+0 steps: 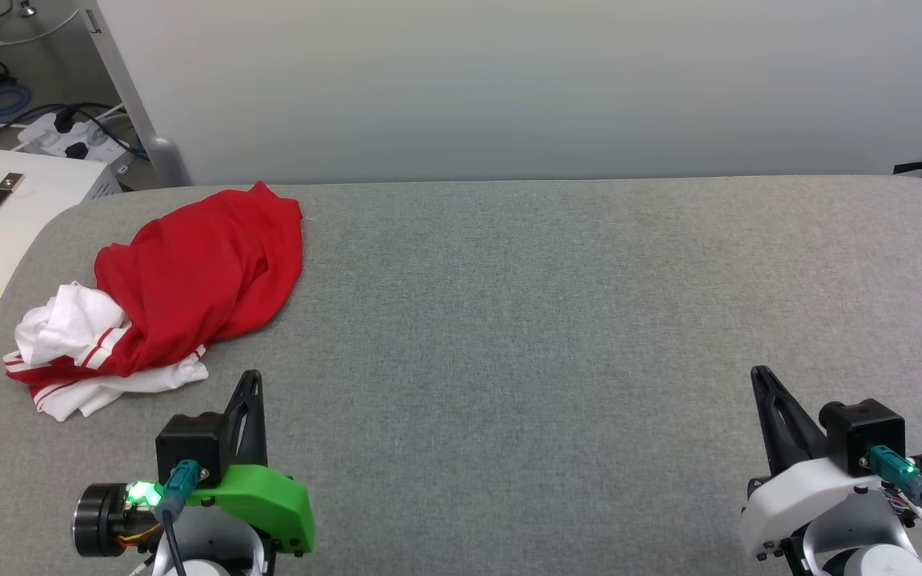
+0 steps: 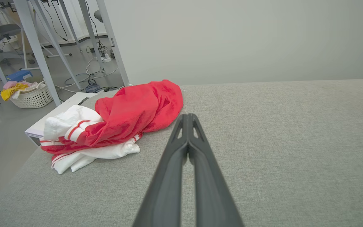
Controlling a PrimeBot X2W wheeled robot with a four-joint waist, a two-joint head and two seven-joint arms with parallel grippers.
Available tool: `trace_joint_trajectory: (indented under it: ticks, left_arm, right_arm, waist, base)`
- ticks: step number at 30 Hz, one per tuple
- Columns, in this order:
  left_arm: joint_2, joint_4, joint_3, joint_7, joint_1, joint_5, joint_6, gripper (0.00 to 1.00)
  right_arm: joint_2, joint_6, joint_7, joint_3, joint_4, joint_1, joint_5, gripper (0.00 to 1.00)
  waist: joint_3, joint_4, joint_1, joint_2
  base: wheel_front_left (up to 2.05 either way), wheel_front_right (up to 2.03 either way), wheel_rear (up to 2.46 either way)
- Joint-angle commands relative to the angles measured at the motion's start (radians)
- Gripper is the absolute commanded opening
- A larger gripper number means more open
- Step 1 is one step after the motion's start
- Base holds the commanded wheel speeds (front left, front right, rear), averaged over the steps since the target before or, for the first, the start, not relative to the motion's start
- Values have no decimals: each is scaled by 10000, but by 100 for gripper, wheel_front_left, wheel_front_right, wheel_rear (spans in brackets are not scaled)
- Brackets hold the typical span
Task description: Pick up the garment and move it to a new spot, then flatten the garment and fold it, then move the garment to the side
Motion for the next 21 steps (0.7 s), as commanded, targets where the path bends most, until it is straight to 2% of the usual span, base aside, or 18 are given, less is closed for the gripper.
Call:
trace_joint_trajectory:
  ticks: [1,7,8,21]
  left_arm:
    - [-40,-22,12,-7,-175,99,-30,0]
    - [-40,-22,12,-7,-175,99,-30,0]
    - [2,2,-2,0,6,-2,2,100]
    - [-1,-30,-125,-204,-14,-27,175,100]
  right_arm:
    - [-1,-9,28,9,20,-162,-97,0]
    - [-1,-9,28,9,20,-162,-97,0]
    - [0,0,0,0,0,4,4,100]
    - [0,-1,-201,-116,-94,-22,246,100]
  waist:
    - [0,0,0,0]
    - [0,0,0,0]
    - [0,0,0,0]
    - [28,5,0,0]
  base:
    - [0,0,0]
    - [0,0,0]
    - [0,0,0]
    - [0,0,0]
